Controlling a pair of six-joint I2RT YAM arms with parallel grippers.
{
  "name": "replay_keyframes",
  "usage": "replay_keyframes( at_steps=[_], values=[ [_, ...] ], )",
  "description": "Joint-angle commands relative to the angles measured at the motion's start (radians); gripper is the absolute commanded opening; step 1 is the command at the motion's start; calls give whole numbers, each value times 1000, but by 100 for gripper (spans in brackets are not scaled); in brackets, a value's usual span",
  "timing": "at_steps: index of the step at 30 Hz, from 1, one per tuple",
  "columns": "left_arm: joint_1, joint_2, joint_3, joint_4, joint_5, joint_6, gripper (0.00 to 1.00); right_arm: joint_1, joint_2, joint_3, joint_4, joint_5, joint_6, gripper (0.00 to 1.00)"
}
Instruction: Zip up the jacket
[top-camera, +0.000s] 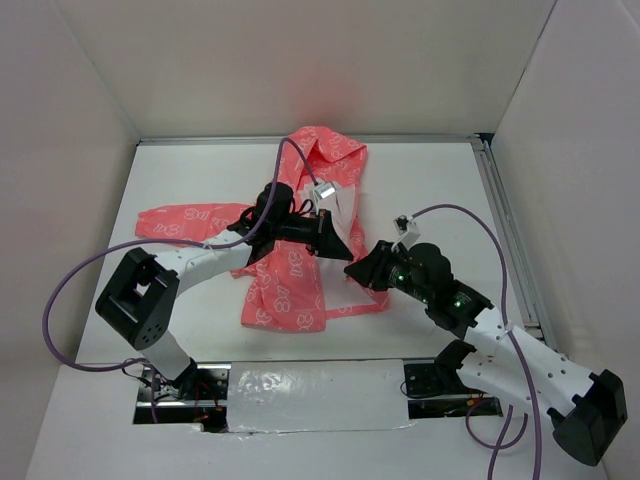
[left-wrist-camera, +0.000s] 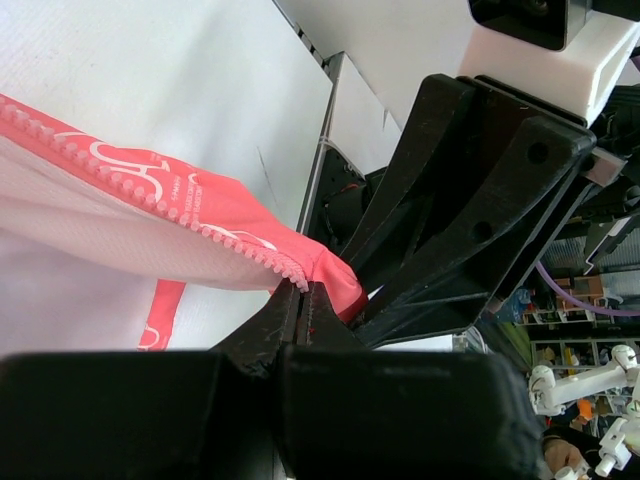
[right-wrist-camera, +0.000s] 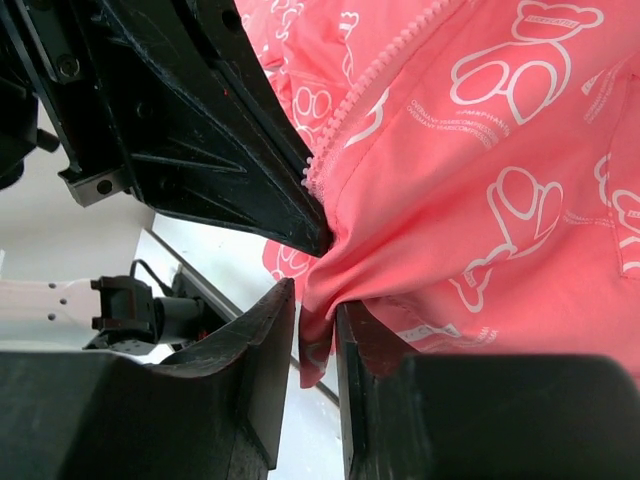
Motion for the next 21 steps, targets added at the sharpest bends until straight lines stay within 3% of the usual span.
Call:
replay_keyframes(
  at_steps=[1, 3, 7, 13, 14, 15, 16, 21],
  values=[
    [-3, -27, 35, 12, 12, 13, 0, 8, -3, 9, 0, -27, -30, 30],
    [-3, -28, 37, 16, 17, 14, 0, 13, 1, 10, -3, -32, -38, 27],
    [-3, -30, 37, 24, 24, 13, 0, 16, 44, 29, -26, -49, -73, 32],
    [5, -31, 34, 25, 32, 16, 0, 38, 77, 45, -29, -40, -96, 23],
    [5, -33, 32, 27, 29, 17, 0, 39, 77, 45, -29, -35, -99, 21],
    [5, -33, 32, 30, 32, 17, 0, 44, 77, 45, -29, -26, -96, 8],
    [5, -33, 32, 30, 37, 17, 0, 44, 74, 42, -25, -26, -96, 2],
    [5, -28, 37, 19, 34, 25, 0, 45, 43, 28, -13, -6, -95, 0]
  ],
)
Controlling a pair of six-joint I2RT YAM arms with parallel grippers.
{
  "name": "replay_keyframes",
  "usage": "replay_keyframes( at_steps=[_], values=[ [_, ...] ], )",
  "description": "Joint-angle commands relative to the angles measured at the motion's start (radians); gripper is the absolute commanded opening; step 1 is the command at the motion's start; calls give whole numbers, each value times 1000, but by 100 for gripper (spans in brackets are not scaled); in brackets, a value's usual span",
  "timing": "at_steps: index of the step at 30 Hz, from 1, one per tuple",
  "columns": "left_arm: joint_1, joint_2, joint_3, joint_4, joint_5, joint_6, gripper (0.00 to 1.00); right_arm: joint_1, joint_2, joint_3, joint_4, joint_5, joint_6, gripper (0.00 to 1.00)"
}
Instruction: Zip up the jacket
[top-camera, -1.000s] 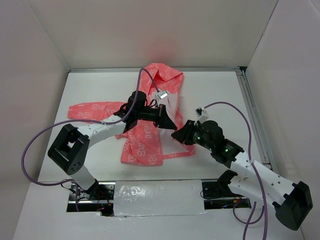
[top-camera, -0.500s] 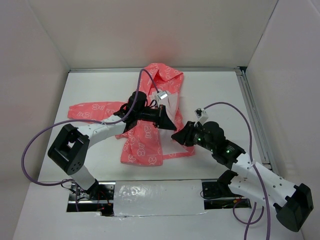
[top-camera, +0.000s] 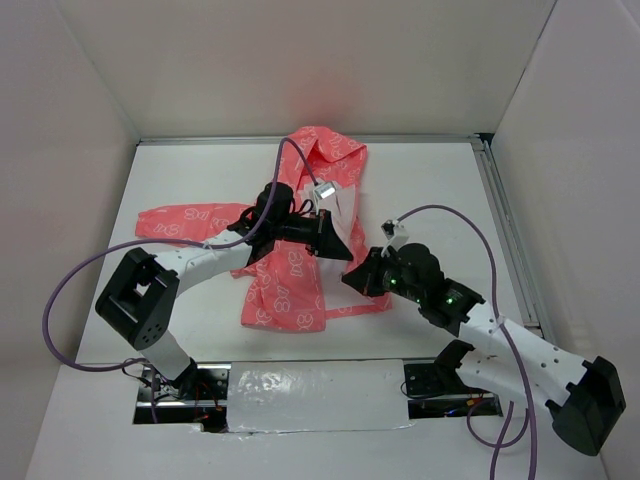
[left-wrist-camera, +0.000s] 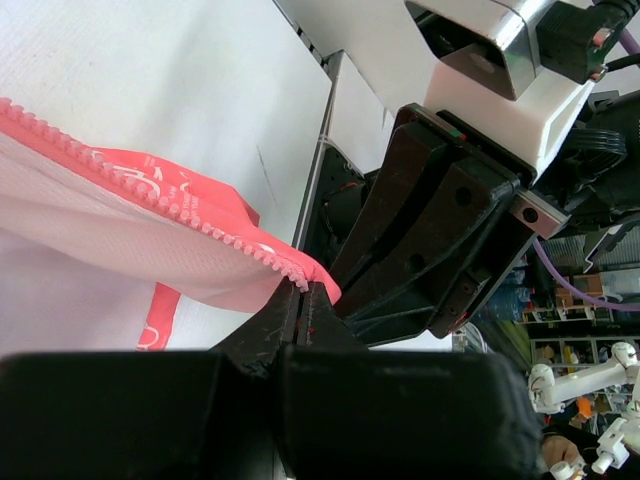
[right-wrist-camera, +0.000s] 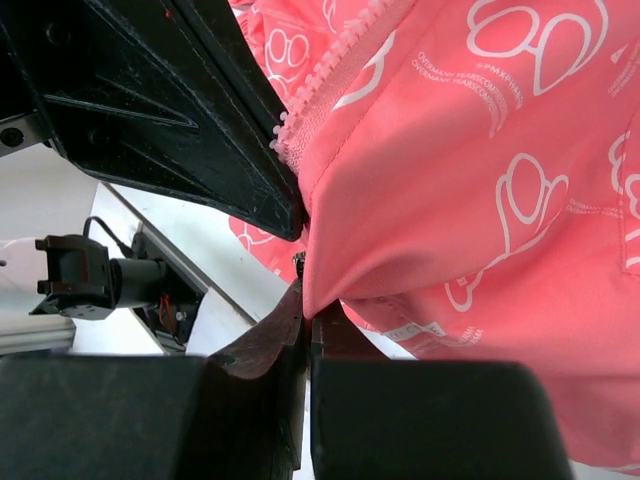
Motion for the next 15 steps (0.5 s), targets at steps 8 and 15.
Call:
replay_keyframes(
  at_steps=[8, 15],
  values=[
    [18, -99, 52, -190, -19, 120, 52, 12, -93, 53, -141, 183, 3, 0],
    [8, -361, -150, -561, -295, 124, 99, -2, -128, 32, -222, 222, 1, 0]
  ],
)
